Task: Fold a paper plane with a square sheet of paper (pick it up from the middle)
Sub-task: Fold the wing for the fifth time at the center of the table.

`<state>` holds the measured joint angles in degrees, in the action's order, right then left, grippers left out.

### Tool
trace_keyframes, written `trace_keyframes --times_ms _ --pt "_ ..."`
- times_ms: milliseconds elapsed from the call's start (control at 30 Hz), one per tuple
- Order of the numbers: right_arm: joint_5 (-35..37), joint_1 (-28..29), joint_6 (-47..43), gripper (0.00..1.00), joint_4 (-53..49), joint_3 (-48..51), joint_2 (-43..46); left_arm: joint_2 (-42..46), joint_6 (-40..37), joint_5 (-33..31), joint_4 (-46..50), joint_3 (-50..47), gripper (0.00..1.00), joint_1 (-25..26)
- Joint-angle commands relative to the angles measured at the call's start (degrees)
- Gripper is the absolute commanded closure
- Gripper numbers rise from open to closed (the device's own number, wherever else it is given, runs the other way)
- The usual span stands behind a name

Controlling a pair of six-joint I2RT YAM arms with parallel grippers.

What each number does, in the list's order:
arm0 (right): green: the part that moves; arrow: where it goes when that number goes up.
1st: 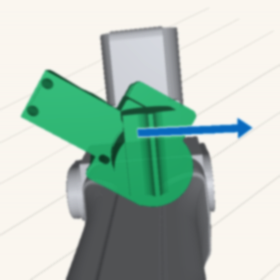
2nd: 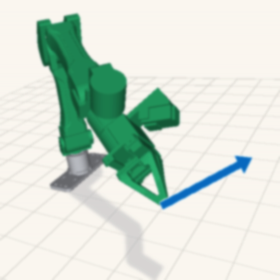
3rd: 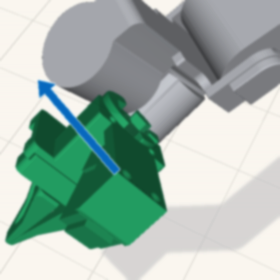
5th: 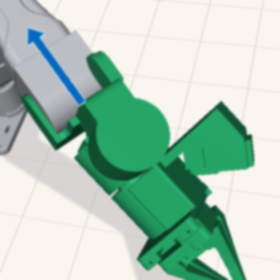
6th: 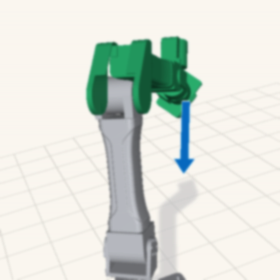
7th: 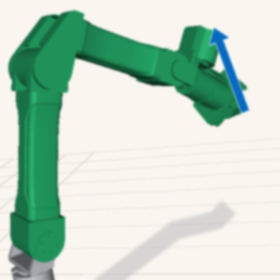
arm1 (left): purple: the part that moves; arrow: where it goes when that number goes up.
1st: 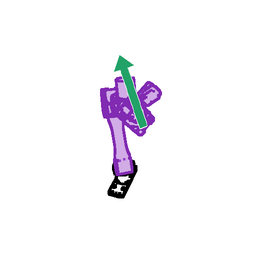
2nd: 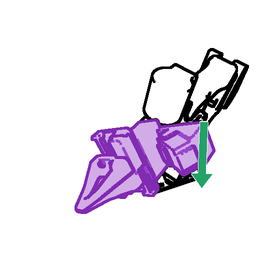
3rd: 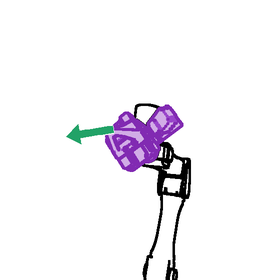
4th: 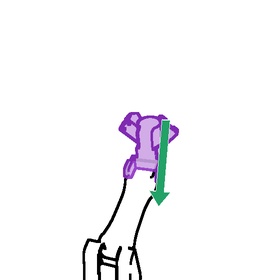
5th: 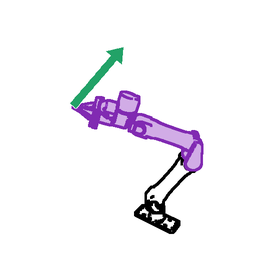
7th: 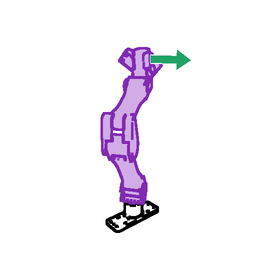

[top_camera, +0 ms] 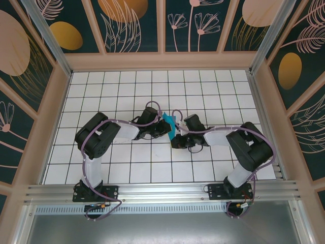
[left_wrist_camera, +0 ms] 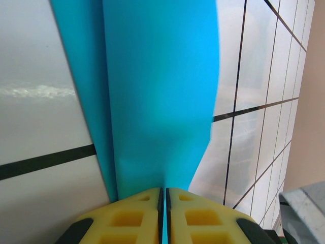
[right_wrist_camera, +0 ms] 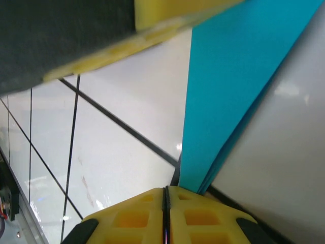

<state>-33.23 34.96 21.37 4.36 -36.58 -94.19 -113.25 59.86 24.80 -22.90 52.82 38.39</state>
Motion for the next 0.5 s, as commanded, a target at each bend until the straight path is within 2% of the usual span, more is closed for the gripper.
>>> trace_keyframes --times_ms 0,200,467 --pt "1.49 0.86 -0.61 0.89 -9.88 0.48 2.16 -2.24 -0.26 -5.86 5.97 -2.07 0.86 -0.16" --pt "7.06 0.37 2.19 0.88 -7.53 -3.39 6.40 -1.45 -0.43 -5.11 5.84 -1.85 0.86 -0.16" --pt "7.21 0.45 3.78 0.87 -4.62 -6.22 0.54 -1.52 -0.82 -4.58 6.02 -0.97 0.86 -0.20"
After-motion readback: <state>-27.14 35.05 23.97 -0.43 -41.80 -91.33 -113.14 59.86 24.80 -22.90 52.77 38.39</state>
